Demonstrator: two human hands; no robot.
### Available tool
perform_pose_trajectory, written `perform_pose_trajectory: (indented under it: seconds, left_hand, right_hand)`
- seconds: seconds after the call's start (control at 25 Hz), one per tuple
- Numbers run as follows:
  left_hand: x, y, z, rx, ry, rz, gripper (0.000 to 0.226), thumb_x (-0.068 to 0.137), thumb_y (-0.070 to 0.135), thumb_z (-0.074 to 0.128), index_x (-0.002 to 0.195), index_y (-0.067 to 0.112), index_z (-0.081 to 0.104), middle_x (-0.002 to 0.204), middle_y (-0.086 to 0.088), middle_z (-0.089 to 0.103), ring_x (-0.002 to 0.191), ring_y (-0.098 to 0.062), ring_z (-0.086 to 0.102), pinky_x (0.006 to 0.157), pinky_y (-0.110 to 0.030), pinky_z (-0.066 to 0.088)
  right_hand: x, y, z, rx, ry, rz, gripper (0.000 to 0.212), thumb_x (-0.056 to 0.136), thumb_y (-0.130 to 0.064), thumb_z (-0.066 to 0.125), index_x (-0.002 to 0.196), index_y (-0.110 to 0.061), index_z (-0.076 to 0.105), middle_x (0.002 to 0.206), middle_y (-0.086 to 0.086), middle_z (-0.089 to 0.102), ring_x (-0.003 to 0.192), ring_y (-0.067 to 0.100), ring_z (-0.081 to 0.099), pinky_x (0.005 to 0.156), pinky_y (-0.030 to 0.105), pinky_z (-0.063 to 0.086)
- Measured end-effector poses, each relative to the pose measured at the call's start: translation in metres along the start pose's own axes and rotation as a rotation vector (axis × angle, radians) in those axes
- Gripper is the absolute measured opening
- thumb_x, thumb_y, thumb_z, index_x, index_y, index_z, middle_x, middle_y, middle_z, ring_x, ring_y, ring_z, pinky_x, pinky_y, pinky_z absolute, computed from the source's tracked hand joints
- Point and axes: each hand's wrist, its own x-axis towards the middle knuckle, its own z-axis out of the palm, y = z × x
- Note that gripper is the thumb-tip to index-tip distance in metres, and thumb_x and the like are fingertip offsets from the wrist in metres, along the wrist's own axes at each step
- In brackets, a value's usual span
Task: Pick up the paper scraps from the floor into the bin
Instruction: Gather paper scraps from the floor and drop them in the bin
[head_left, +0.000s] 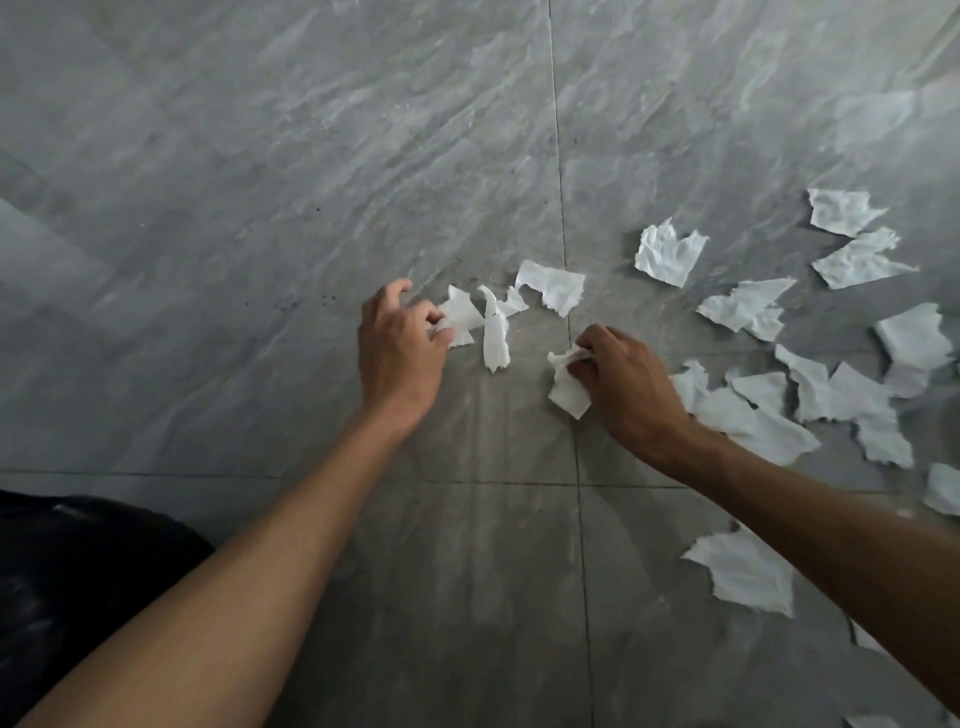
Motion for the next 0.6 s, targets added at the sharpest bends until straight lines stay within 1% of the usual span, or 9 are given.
perform_pose_trajectory:
  seconds: [0.08, 0.16, 0.28, 0.36, 0.4, 0.44, 0.48, 0.52, 0.6]
  left_hand:
    - [0.01, 0.005, 0.01, 0.041, -0.193, 0.041, 0.01, 0.079, 0.017, 0.067, 0.087, 0.012, 0.069, 0.131, -0.013, 0.053, 0.121, -0.034, 0.046, 0.099, -0.037, 0.039]
    - [0.011, 0.004, 0.018, 0.053, -0.288, 0.037, 0.009, 0.081, 0.016, 0.064, 0.087, 0.012, 0.069, 0.114, -0.015, 0.06, 0.107, -0.034, 0.054, 0.087, -0.037, 0.044]
    - [0.009, 0.004, 0.019, -0.061, -0.193, -0.037, 0.009, 0.08, 0.012, 0.065, 0.086, 0.009, 0.07, 0.093, -0.016, 0.071, 0.087, -0.034, 0.064, 0.071, -0.035, 0.045]
    - [0.012, 0.013, 0.014, -0.181, -0.051, -0.143, 0.016, 0.077, 0.011, 0.068, 0.093, 0.008, 0.067, 0.09, -0.013, 0.072, 0.083, -0.03, 0.066, 0.068, -0.029, 0.042]
    - [0.015, 0.019, 0.014, -0.232, -0.018, -0.163, 0.022, 0.076, 0.012, 0.068, 0.098, 0.01, 0.065, 0.088, -0.011, 0.071, 0.08, -0.028, 0.065, 0.066, -0.027, 0.039]
    - [0.018, 0.026, 0.015, -0.264, -0.033, -0.145, 0.029, 0.075, 0.013, 0.069, 0.103, 0.012, 0.062, 0.085, -0.009, 0.069, 0.078, -0.028, 0.064, 0.063, -0.025, 0.037]
    - [0.018, 0.034, 0.019, -0.271, -0.09, -0.098, 0.035, 0.074, 0.013, 0.069, 0.108, 0.013, 0.059, 0.085, -0.007, 0.067, 0.077, -0.028, 0.063, 0.063, -0.026, 0.038]
    - [0.018, 0.041, 0.024, -0.248, -0.167, -0.045, 0.04, 0.075, 0.014, 0.07, 0.113, 0.014, 0.056, 0.089, -0.008, 0.067, 0.081, -0.029, 0.064, 0.067, -0.028, 0.042]
    - [0.01, 0.048, 0.038, -0.143, -0.303, 0.027, 0.044, 0.079, 0.019, 0.07, 0.12, 0.014, 0.054, 0.106, -0.014, 0.066, 0.095, -0.033, 0.062, 0.078, -0.033, 0.046]
  right_hand:
    - [-0.005, -0.004, -0.005, 0.052, -0.003, 0.013, 0.007, 0.089, -0.011, 0.055, 0.09, -0.005, 0.056, 0.088, 0.014, 0.062, 0.07, 0.022, 0.047, 0.062, 0.028, 0.028]
    - [-0.01, -0.005, -0.011, 0.104, -0.007, 0.04, 0.008, 0.089, -0.012, 0.055, 0.091, -0.004, 0.057, 0.089, 0.012, 0.061, 0.074, 0.024, 0.051, 0.061, 0.026, 0.025]
    - [-0.016, -0.001, -0.019, 0.121, -0.008, 0.052, 0.01, 0.089, -0.014, 0.056, 0.093, -0.006, 0.058, 0.092, 0.012, 0.062, 0.076, 0.021, 0.049, 0.062, 0.027, 0.026]
    - [-0.02, 0.001, -0.023, 0.147, -0.008, 0.074, 0.009, 0.089, -0.015, 0.057, 0.091, -0.006, 0.058, 0.091, 0.011, 0.063, 0.074, 0.019, 0.048, 0.062, 0.029, 0.029]
    - [-0.021, 0.002, -0.025, 0.165, -0.006, 0.103, 0.009, 0.089, -0.015, 0.058, 0.09, -0.006, 0.058, 0.091, 0.011, 0.064, 0.074, 0.02, 0.049, 0.062, 0.03, 0.031]
    - [-0.021, 0.003, -0.026, 0.182, -0.004, 0.134, 0.008, 0.089, -0.015, 0.058, 0.089, -0.006, 0.058, 0.09, 0.012, 0.064, 0.075, 0.022, 0.051, 0.062, 0.03, 0.031]
    - [-0.022, 0.004, -0.027, 0.194, -0.005, 0.164, 0.008, 0.088, -0.014, 0.058, 0.089, -0.006, 0.059, 0.09, 0.012, 0.065, 0.076, 0.022, 0.052, 0.062, 0.03, 0.031]
    - [-0.022, 0.004, -0.028, 0.206, -0.006, 0.189, 0.008, 0.088, -0.015, 0.058, 0.089, -0.007, 0.059, 0.089, 0.011, 0.065, 0.076, 0.021, 0.052, 0.062, 0.03, 0.031]
    - [-0.024, 0.004, -0.031, 0.238, -0.012, 0.219, 0.008, 0.089, -0.017, 0.058, 0.087, -0.009, 0.058, 0.085, 0.006, 0.064, 0.073, 0.018, 0.053, 0.059, 0.029, 0.032]
